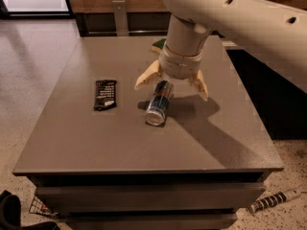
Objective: Place redbull can upright
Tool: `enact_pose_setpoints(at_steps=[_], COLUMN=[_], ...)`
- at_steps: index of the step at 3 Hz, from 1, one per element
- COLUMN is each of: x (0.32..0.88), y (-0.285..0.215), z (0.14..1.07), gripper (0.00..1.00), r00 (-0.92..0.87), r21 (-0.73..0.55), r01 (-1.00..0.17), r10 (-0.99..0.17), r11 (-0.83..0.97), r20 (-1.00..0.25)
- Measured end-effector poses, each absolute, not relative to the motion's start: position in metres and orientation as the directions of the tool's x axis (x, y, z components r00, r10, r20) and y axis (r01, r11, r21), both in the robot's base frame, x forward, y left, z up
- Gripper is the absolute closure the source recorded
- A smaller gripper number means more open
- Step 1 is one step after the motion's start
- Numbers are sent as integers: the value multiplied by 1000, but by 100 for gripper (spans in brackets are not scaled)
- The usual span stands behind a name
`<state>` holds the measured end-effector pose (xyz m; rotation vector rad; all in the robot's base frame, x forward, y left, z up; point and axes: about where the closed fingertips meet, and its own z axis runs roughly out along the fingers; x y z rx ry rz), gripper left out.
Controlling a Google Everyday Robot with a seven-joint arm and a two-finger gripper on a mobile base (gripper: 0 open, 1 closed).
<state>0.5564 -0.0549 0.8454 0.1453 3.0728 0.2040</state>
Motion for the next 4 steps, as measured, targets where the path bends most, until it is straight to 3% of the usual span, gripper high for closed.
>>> enact_pose_setpoints(at_steps=[2,4], x=[542,558], y=[-10,-2], z=[846,834], gripper=[0,0], r00=[-995,-995], r21=[75,35], r01=[45,63], r10=[51,66], r11=[996,997], r20=[-81,-76])
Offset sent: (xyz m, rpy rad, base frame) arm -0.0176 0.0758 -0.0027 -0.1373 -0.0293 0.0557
